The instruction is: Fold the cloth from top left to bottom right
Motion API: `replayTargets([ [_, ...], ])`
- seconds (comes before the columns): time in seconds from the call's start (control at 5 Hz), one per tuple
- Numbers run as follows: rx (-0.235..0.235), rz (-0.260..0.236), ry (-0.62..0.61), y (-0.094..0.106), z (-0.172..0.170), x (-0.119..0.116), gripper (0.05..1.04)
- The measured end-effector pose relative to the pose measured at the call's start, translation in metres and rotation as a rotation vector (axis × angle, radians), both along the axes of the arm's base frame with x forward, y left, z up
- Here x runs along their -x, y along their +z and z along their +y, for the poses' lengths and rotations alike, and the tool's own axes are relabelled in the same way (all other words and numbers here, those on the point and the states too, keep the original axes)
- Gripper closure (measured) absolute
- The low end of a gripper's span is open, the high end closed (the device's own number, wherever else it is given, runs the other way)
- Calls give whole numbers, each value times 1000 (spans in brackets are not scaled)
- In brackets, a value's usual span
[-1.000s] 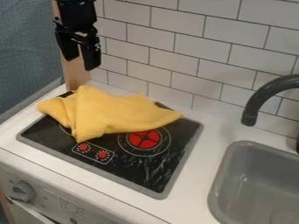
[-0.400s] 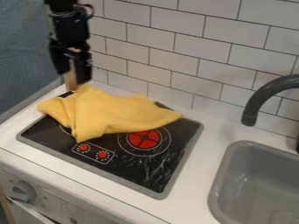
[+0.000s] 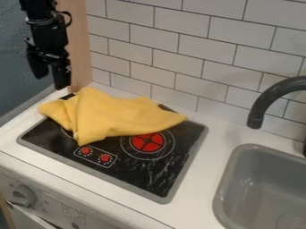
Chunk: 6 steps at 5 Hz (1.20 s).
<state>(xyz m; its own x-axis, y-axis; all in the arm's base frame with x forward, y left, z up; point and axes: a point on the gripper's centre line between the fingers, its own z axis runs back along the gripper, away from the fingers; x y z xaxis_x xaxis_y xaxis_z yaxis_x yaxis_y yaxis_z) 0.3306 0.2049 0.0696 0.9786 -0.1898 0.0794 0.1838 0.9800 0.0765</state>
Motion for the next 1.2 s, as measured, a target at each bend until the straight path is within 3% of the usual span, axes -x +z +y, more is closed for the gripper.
replayTargets([
  [0.2,2,20,11,-17,7,-4,84],
  [0.6,29,27,9,-30,19,-18,84],
  [1.0,85,33,-17,-43,17,-29,84],
  [1.2,83,47,-26,-49,18,-27,84],
])
